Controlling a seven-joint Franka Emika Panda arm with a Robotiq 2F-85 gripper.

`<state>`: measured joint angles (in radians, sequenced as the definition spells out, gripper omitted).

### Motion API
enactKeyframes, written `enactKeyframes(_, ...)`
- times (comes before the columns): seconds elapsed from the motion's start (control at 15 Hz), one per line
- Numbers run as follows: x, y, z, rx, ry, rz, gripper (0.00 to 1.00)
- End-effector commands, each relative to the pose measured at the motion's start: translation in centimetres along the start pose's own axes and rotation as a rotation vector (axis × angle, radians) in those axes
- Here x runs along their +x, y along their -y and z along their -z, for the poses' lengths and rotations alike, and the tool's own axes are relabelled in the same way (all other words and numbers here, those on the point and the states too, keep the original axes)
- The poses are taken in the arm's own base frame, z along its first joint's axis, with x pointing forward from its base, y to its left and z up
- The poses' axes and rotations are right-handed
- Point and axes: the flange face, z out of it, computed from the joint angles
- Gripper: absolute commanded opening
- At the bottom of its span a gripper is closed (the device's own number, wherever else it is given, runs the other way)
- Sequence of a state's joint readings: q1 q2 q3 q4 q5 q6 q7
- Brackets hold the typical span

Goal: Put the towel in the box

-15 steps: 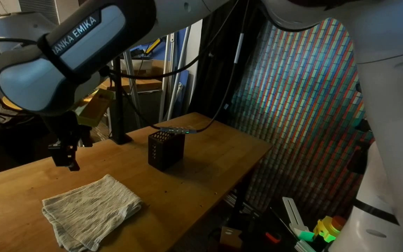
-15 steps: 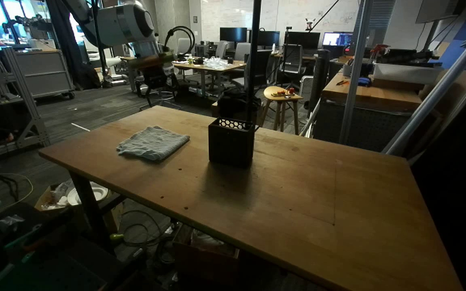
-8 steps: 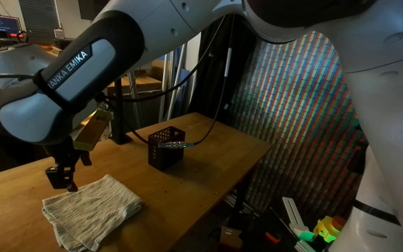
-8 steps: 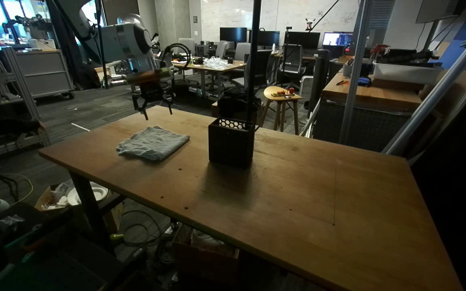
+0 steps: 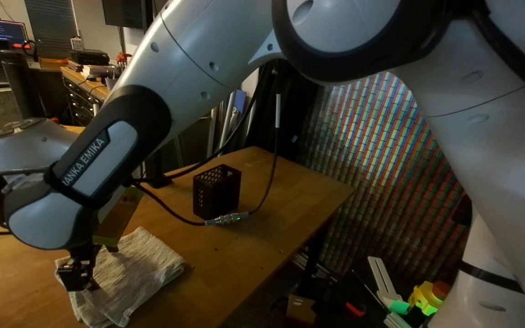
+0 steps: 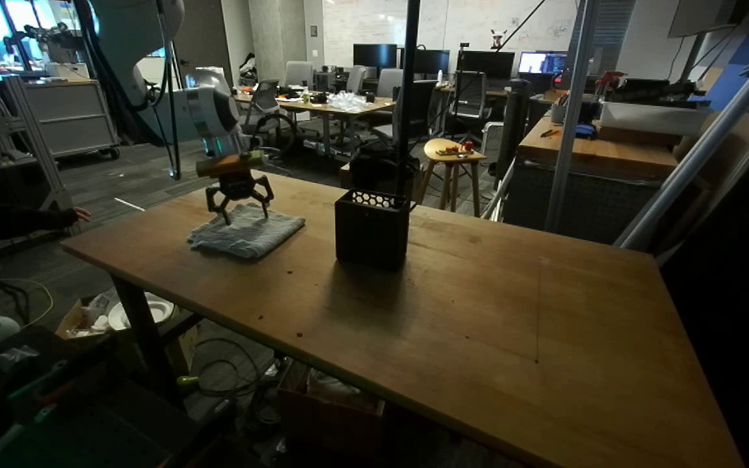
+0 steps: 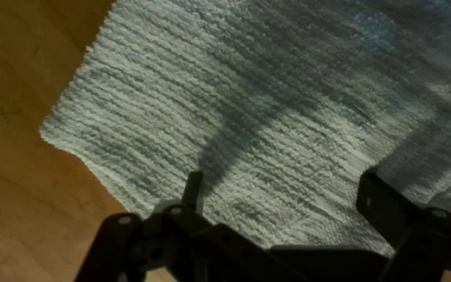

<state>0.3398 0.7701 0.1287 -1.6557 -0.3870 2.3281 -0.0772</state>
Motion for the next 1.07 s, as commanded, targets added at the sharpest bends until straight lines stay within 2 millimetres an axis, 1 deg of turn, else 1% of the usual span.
enactKeyframes(0.0, 0.8, -0.1, -2.0, -0.031, -0.037, -0.013, 1.00)
enactKeyframes(0.07, 0.8, -0.1, -2.3, -0.026, -0.045, -0.021, 0.75)
enactKeyframes(0.13, 0.8, -0.3, -2.4, -0.029, -0.050, -0.029, 0.73)
enactKeyframes(0.2, 0.8, -0.6, -2.2, -0.032, -0.061, -0.039, 0.67)
enactKeyframes(0.4, 0.9, -1.4, -1.8, -0.042, -0.070, -0.048, 0.43)
enactKeyframes(0.47, 0.9, -1.9, -1.4, -0.041, -0.071, -0.046, 0.34)
enactKeyframes(0.53, 1.0, -2.2, -1.0, -0.041, -0.073, -0.043, 0.27)
enactKeyframes(0.73, 1.1, -3.2, 1.7, -0.035, -0.081, -0.031, 0.05)
enactKeyframes(0.8, 1.2, -3.5, 2.6, -0.035, -0.087, -0.028, 0.01)
enactKeyframes(0.87, 1.2, -3.8, 3.9, -0.030, -0.097, -0.027, 0.00)
enactKeyframes(0.93, 1.2, -3.9, 4.9, -0.029, -0.105, -0.024, 0.02)
enactKeyframes(1.0, 1.1, -4.1, 6.6, -0.026, -0.113, -0.018, 0.04)
